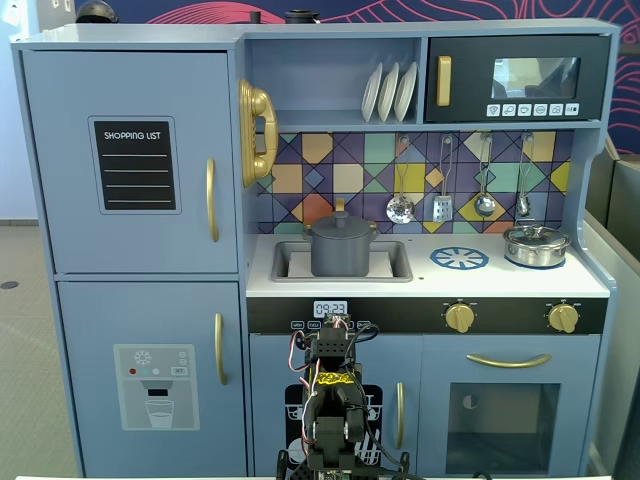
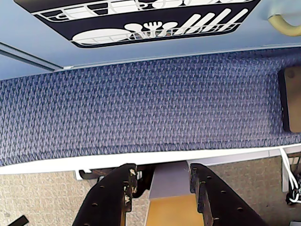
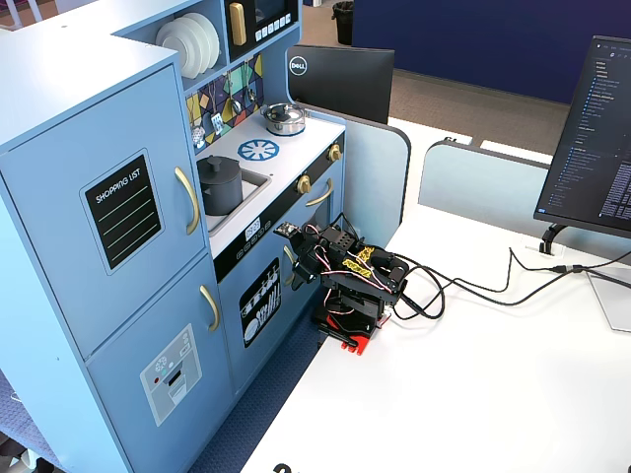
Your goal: Take off the lid from the gray recipient and place it on the counter
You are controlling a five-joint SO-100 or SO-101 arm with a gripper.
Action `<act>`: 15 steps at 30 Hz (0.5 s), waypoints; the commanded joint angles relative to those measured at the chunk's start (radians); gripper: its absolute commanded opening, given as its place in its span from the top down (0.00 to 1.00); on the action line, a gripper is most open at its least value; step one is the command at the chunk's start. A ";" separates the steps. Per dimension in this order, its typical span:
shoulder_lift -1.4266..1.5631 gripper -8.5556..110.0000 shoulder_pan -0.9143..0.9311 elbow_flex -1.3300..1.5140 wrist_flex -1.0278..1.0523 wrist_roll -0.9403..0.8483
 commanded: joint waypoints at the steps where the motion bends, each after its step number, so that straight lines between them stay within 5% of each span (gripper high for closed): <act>1: -0.005 0.93 0.063 0.015 0.170 0.044; 10: -0.005 0.93 0.063 0.015 0.160 0.040; 15: -0.009 0.93 0.107 -0.040 -0.060 0.037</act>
